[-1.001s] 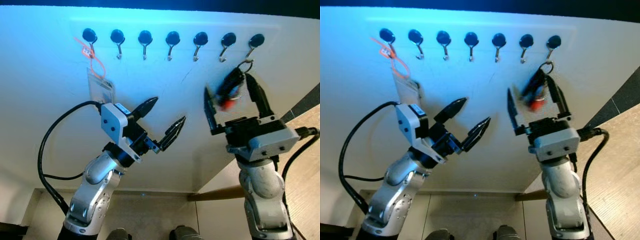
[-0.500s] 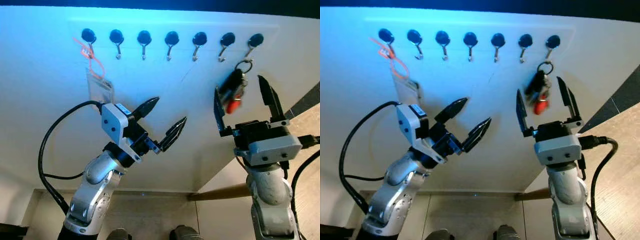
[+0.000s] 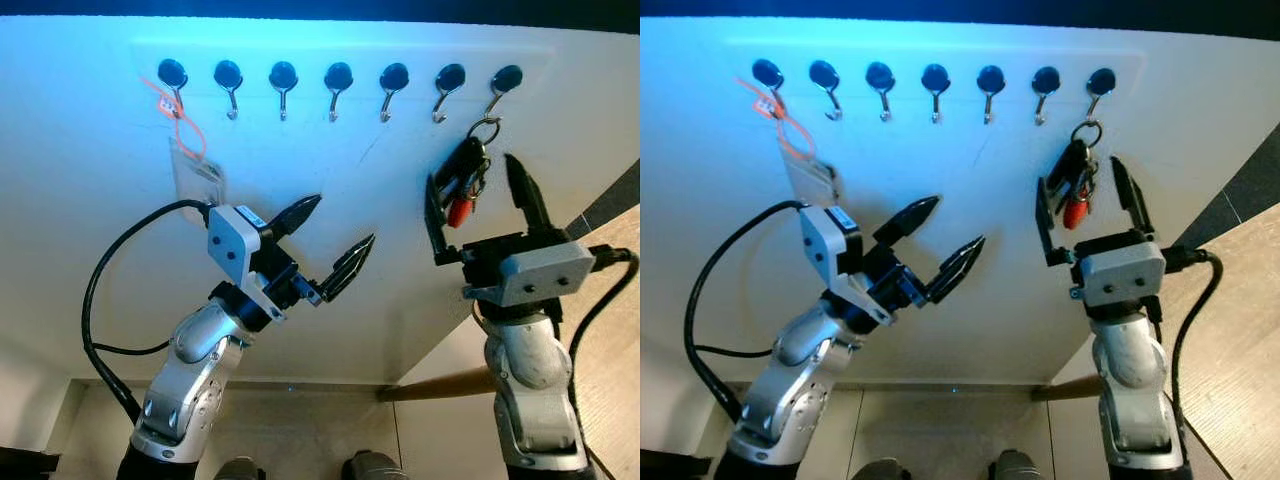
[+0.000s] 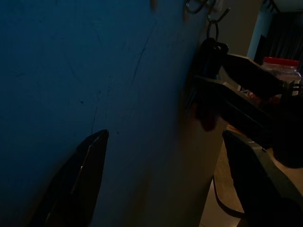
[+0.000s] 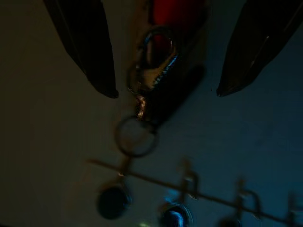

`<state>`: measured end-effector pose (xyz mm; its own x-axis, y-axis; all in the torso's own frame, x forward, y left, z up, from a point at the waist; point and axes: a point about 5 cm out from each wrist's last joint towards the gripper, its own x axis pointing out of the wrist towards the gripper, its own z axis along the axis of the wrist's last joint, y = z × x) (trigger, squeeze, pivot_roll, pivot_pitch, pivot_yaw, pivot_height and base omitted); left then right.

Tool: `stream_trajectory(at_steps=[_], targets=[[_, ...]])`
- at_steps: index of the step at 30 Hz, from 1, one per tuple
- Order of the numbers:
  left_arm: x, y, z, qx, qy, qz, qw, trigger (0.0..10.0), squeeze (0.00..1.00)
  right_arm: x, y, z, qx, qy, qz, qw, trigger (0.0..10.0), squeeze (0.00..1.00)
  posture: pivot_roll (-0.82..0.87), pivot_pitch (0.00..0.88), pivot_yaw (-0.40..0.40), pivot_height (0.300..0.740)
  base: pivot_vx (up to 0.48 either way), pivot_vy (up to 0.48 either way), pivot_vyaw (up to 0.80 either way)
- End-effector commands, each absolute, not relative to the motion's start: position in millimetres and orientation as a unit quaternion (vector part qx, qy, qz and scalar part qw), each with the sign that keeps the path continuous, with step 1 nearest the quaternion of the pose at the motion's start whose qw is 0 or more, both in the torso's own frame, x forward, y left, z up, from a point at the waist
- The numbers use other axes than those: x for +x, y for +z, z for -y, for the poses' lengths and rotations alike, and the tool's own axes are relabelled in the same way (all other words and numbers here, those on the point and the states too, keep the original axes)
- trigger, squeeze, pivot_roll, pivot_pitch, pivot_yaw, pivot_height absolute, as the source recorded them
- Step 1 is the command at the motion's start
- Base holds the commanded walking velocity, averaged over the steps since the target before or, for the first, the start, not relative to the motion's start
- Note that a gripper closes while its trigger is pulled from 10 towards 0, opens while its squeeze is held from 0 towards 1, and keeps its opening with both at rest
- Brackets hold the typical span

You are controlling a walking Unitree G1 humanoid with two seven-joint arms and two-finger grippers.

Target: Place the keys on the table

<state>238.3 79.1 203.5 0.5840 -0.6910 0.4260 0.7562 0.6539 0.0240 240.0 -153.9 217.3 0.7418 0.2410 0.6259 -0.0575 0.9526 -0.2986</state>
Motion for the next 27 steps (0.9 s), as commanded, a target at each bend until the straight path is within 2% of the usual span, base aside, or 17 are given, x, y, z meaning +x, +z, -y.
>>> stream_trajectory(at_steps=[1, 10, 27], targets=[[238.3, 203.2, -78.8, -0.082, -0.408, 0.206, 0.885, 10.0, 0.00, 241.1, 213.3, 151.9, -0.122, 0.093, 0.344, 0.926, 10.0, 0.00, 0.00, 0.108, 0.000, 0.740, 0.000, 0.000, 0.00], [237.8, 204.0, -79.2, -0.081, -0.407, 0.208, 0.886, 10.0, 0.00, 242.3, 210.5, 148.0, -0.111, 0.113, 0.342, 0.926, 10.0, 0.00, 0.00, 0.109, 0.000, 0.740, 0.000, 0.000, 0.00], [238.2, 206.2, -79.0, -0.079, -0.408, 0.211, 0.885, 10.0, 0.00, 253.1, 214.5, 153.8, -0.145, 0.085, 0.353, 0.920, 10.0, 0.00, 0.01, 0.110, 0.001, 0.740, 0.000, 0.000, 0.00]])
